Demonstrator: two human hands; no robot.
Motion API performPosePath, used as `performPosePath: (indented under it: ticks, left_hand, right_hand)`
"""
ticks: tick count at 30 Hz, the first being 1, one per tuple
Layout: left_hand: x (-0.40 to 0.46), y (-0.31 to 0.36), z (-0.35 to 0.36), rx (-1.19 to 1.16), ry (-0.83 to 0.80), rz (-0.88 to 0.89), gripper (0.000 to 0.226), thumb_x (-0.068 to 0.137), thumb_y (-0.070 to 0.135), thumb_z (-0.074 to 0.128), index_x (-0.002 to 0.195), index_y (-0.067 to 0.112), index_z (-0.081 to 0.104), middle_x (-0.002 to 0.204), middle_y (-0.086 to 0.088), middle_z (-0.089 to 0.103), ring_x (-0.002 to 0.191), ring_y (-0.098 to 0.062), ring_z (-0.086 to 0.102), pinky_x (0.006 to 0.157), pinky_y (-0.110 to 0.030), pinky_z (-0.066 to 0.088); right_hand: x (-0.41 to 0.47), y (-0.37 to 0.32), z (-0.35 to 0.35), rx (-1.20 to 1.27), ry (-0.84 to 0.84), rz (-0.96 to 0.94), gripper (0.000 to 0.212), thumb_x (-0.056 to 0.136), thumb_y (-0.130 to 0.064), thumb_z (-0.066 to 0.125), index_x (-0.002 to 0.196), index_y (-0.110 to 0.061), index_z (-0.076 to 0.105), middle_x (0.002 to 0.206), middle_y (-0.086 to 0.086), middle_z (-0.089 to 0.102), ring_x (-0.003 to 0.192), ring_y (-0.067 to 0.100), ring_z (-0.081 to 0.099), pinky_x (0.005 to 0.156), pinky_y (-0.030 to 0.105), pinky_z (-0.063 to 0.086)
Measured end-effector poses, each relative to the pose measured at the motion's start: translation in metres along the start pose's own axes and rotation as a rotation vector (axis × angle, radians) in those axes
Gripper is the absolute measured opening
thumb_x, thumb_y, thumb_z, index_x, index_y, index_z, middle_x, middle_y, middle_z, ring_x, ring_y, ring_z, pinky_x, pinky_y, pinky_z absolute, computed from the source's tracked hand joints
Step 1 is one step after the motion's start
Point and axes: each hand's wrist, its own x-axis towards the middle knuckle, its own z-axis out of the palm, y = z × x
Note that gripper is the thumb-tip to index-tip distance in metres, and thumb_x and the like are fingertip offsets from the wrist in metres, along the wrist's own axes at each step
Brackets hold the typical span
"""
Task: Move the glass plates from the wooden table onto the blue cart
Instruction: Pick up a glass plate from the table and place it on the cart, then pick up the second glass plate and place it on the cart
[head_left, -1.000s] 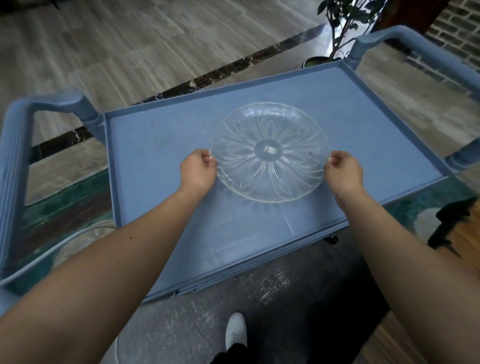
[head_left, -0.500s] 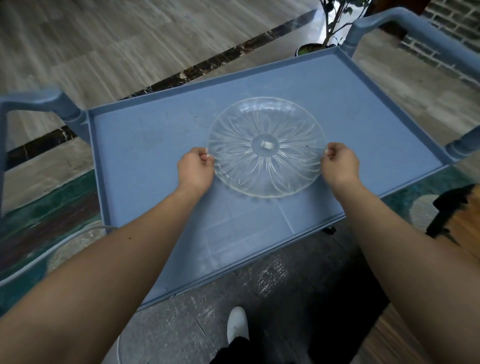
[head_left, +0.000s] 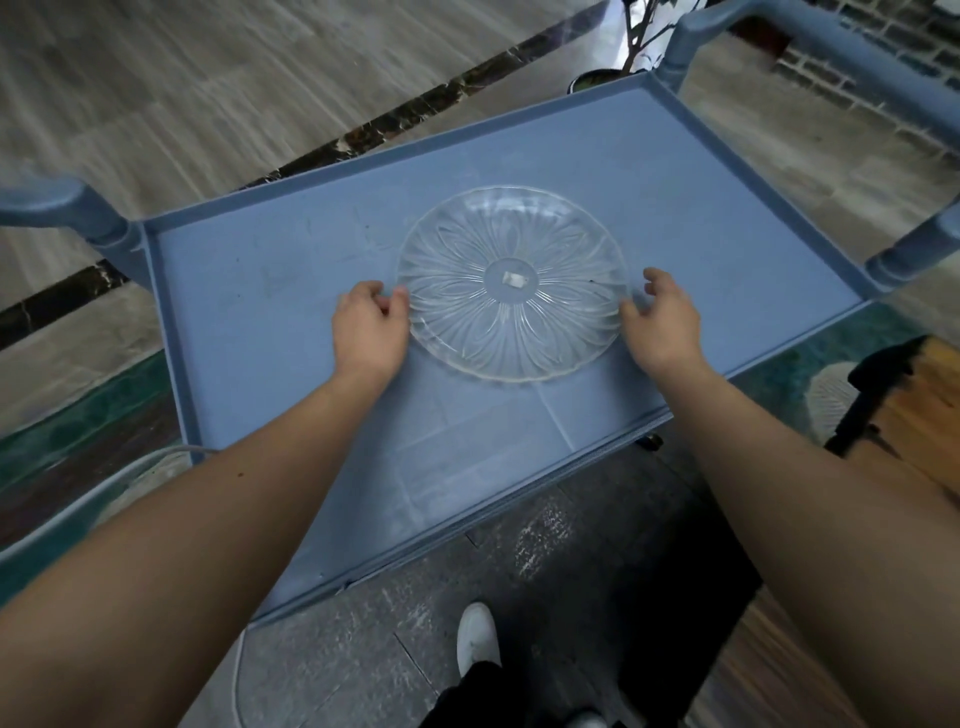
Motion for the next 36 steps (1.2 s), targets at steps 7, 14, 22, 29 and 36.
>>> performPosePath:
  ticks: [7, 14, 22, 29, 36]
  left_hand:
    - [-0.023, 0.042, 0.014, 0.160, -0.087, 0.252, 0.047, 0.096, 0.044, 0.048, 0.134, 0.016, 0.052, 0.134, -0.015, 0.055, 0.127, -0.037, 0.046, 0.111, -0.043, 0.033]
    - [-0.080, 0.119, 0.052, 0.257, -0.274, 0.443, 0.052, 0.093, 0.049, 0.047, 0.137, 0.022, 0.049, 0.143, -0.010, 0.049, 0.134, -0.036, 0.038, 0.112, -0.049, 0.032]
    - [-0.202, 0.213, 0.110, 0.287, -0.436, 0.677, 0.056, 0.094, 0.051, 0.045, 0.141, 0.021, 0.044, 0.146, -0.010, 0.045, 0.136, -0.035, 0.036, 0.110, -0.049, 0.034]
    - [-0.343, 0.268, 0.152, 0.332, -0.543, 0.826, 0.063, 0.094, 0.056, 0.043, 0.145, 0.019, 0.038, 0.149, -0.011, 0.041, 0.137, -0.036, 0.034, 0.110, -0.050, 0.034]
    - [-0.440, 0.300, 0.186, 0.415, -0.697, 0.959, 0.064, 0.098, 0.052, 0.041, 0.150, 0.017, 0.032, 0.153, -0.010, 0.037, 0.139, -0.037, 0.033, 0.113, -0.050, 0.034]
  right_hand:
    - [-0.039, 0.013, -0.053, -0.161, 0.024, 0.056, 0.059, 0.094, -0.044, 0.045, 0.148, -0.026, 0.030, 0.157, 0.004, 0.022, 0.144, 0.031, 0.020, 0.109, 0.059, 0.025]
    - [-0.092, 0.071, -0.137, -0.202, 0.097, 0.184, 0.062, 0.094, -0.050, 0.042, 0.149, -0.031, 0.021, 0.161, 0.004, 0.009, 0.149, 0.031, 0.007, 0.108, 0.064, 0.021]
    - [-0.194, 0.178, -0.242, -0.178, 0.297, 0.382, 0.063, 0.093, -0.049, 0.044, 0.149, -0.029, 0.023, 0.159, 0.005, 0.013, 0.148, 0.030, 0.009, 0.107, 0.065, 0.024]
    - [-0.311, 0.274, -0.322, -0.113, 0.395, 0.529, 0.063, 0.094, -0.044, 0.042, 0.151, -0.024, 0.022, 0.159, 0.007, 0.011, 0.147, 0.034, 0.011, 0.109, 0.065, 0.025]
    - [-0.386, 0.341, -0.372, -0.070, 0.488, 0.700, 0.061, 0.094, -0.040, 0.044, 0.149, -0.025, 0.024, 0.158, 0.010, 0.015, 0.146, 0.034, 0.015, 0.106, 0.062, 0.025]
